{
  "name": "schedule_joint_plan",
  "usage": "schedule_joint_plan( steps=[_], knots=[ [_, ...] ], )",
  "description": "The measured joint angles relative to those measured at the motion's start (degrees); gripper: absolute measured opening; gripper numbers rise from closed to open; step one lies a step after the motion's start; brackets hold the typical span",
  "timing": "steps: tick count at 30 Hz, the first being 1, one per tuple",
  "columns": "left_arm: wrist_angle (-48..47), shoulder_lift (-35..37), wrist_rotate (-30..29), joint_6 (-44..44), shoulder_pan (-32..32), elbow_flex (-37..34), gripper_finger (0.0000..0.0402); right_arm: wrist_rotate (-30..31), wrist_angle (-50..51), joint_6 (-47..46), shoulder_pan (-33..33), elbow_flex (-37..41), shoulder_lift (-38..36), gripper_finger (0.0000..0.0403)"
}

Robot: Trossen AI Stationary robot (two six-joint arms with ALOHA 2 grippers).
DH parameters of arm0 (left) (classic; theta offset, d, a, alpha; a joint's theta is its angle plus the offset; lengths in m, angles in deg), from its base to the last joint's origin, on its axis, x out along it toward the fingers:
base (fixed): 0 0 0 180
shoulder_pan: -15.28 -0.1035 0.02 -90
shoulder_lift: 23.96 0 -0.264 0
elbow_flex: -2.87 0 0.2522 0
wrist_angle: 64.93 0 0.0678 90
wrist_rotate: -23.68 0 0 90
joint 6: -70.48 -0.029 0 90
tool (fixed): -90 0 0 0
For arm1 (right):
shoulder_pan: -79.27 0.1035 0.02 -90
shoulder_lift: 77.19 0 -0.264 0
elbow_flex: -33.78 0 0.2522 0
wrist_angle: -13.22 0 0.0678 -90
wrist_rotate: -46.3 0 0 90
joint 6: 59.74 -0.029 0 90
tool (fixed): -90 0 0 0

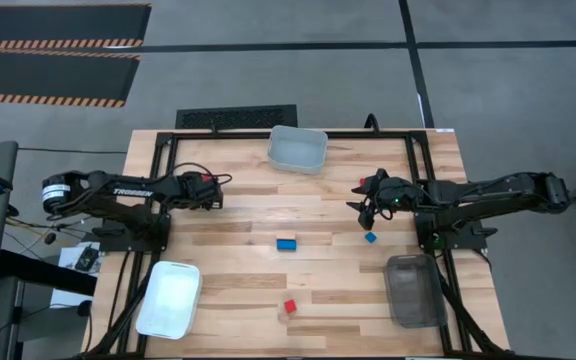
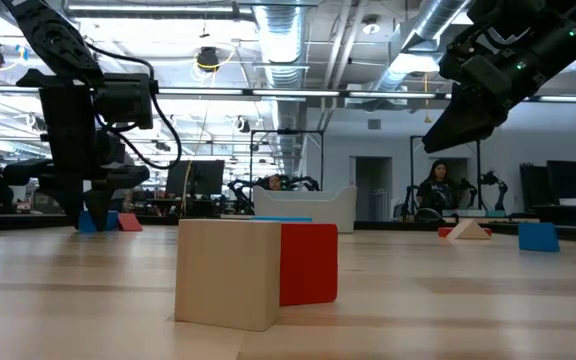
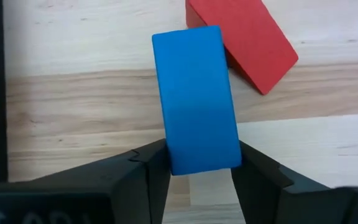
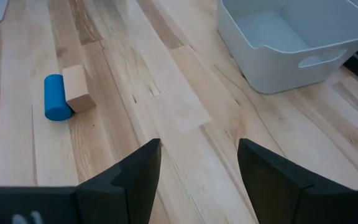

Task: Sort & place blocks by color
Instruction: Put the blue rectangle block into the gray bin

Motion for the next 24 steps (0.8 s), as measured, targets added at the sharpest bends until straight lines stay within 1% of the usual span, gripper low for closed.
schedule_joint_plan(
  steps=[4,9,13,16,21,24],
  knots=[
    [-0.51,-0.02,-0.20,-0.90,2.09,1.22,0.0137,0.00,0.02,0.00,0.00,0.00,0.00,0.0240],
    [-2.83,-0.02,-3.72,-2.22,5.28,4.52,0.0138,0.05,-0.05,1.17,-0.02,0.00,0.00,0.0240],
    [-3.35,0.00,-7.25,-4.13,8.04,7.01,0.0138,1.43,-1.48,3.20,0.02,0.37,0.00,0.0240],
    [-3.31,0.00,-10.62,-4.56,10.35,8.59,0.0139,1.67,-7.63,4.62,0.09,2.97,0.00,0.0236],
    [-0.36,0.02,-15.58,-8.62,14.26,10.94,0.0139,1.20,-18.17,4.86,0.09,7.43,-0.02,0.0212],
    [4.60,0.02,-16.31,-13.85,15.91,11.49,0.0139,-2.93,-24.54,4.88,0.05,8.96,-0.02,0.0197]
  ],
)
